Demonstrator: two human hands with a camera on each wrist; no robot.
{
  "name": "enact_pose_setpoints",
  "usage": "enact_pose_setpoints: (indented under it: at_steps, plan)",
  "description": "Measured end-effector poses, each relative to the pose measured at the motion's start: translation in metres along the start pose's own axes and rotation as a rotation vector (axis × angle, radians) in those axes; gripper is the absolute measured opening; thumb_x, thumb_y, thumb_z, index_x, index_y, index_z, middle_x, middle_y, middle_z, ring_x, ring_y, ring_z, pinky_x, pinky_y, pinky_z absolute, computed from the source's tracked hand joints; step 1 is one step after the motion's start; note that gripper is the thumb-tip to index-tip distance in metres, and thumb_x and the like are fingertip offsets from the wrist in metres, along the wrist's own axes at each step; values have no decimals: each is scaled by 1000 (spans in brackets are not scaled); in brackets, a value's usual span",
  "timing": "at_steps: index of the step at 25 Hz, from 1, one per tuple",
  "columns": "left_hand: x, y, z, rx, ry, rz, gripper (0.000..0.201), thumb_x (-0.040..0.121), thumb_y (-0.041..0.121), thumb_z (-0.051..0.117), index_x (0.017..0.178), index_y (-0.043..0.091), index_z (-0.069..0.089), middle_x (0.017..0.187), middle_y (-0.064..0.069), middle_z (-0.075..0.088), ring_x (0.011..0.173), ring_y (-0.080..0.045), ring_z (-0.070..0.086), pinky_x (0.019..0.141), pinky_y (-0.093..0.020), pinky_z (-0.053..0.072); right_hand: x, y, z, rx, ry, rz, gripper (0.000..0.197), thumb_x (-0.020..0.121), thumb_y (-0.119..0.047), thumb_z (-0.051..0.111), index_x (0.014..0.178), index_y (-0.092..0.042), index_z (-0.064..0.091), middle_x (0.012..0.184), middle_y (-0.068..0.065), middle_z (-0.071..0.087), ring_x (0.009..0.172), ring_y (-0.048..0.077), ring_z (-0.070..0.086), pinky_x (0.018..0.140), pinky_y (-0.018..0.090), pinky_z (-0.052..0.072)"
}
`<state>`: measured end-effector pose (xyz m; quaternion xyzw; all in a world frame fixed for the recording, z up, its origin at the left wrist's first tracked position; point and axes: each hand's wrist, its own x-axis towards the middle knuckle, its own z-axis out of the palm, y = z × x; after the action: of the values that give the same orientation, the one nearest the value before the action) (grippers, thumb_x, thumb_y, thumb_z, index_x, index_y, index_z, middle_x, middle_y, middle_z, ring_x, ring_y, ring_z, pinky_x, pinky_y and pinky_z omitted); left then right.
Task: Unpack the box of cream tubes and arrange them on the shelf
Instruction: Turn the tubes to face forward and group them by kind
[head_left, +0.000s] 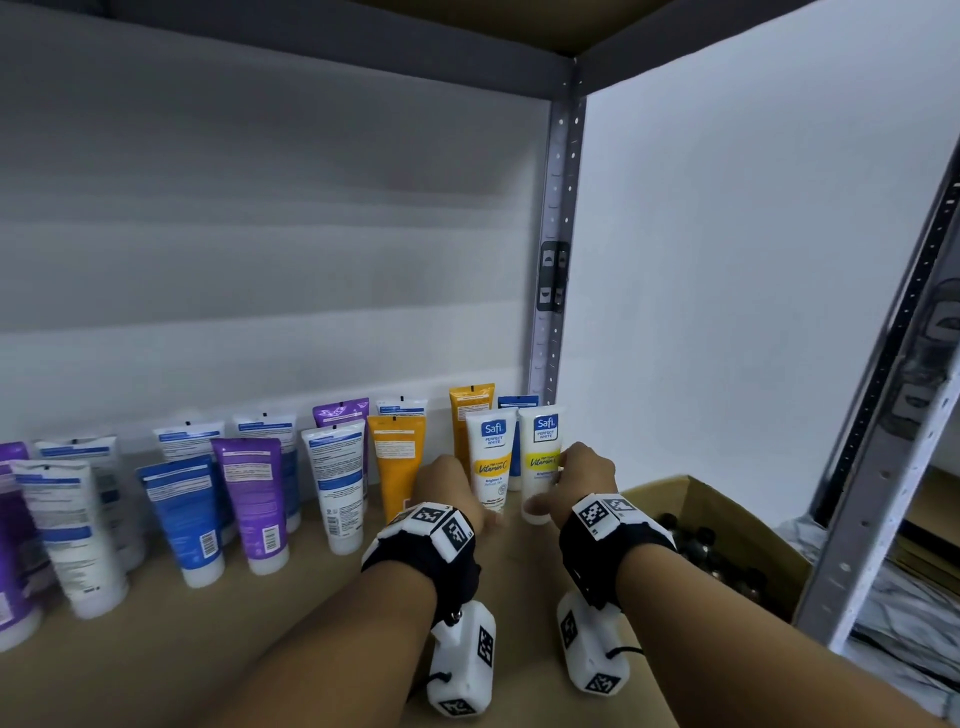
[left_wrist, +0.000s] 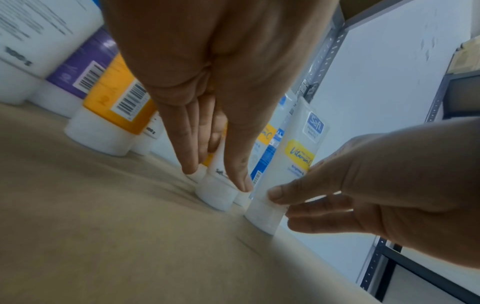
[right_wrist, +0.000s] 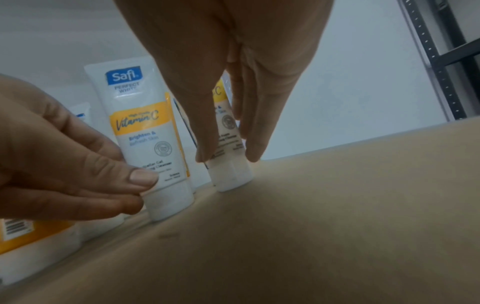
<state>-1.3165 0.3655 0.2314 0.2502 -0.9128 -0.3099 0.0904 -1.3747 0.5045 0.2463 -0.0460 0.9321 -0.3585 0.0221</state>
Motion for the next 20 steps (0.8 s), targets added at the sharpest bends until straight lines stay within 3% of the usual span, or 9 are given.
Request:
enact_pose_setpoints:
  at_steps: [4, 7, 10, 14, 17, 20]
  plan:
    - [-16, -18, -22, -15, 17, -32, 34, 67, 32, 86, 90, 12, 72, 95, -3, 71, 89, -19, 66, 78, -28, 54, -21, -4, -3, -35, -12, 38, 52, 60, -20, 90, 102, -9, 60, 107, 11, 66, 96, 28, 67, 83, 32, 55]
    - [-34, -39, -45, 0, 71, -92, 40, 68, 35, 84, 98, 14, 68, 102, 0, 67, 95, -20, 64, 83, -28, 51, -42, -20, 4, -71, -36, -38, 48, 62, -24, 89, 101, -12, 64, 105, 8, 69, 94, 24, 68, 84, 31, 56]
    - [-51, -64, -68, -18, 161, -135, 34, 70, 34, 81, 93, 14, 66, 99, -1, 70, 88, -20, 65, 81, -30, 54, -63, -41, 16, -75, -70, -169, 40, 69, -26, 84, 102, -10, 69, 107, 6, 69, 100, 20, 65, 83, 25, 52]
    - [-66, -84, -91, -56, 274, -147, 35, 79, 25, 77, 107, 9, 64, 109, -7, 68, 101, -25, 65, 79, -29, 50, -81, -63, 40, 39, -102, -255, 49, 72, -27, 82, 115, -12, 63, 111, 4, 67, 104, 19, 62, 92, 31, 52]
    - [-66, -88, -95, -79, 305, -159, 39, 81, 31, 75, 112, 11, 64, 113, -7, 68, 105, -24, 64, 80, -29, 49, -83, -76, 55, 69, -90, -269, 64, 74, -28, 81, 130, -12, 54, 125, 5, 62, 117, 22, 57, 99, 33, 47]
    - [-60, -87, -87, -106, 341, -150, 48, 80, 33, 76, 120, 11, 61, 119, -7, 65, 111, -25, 63, 81, -29, 51, -79, -87, 64, 92, -71, -257, 62, 77, -23, 79, 130, -9, 51, 129, 8, 59, 120, 24, 56, 99, 34, 46]
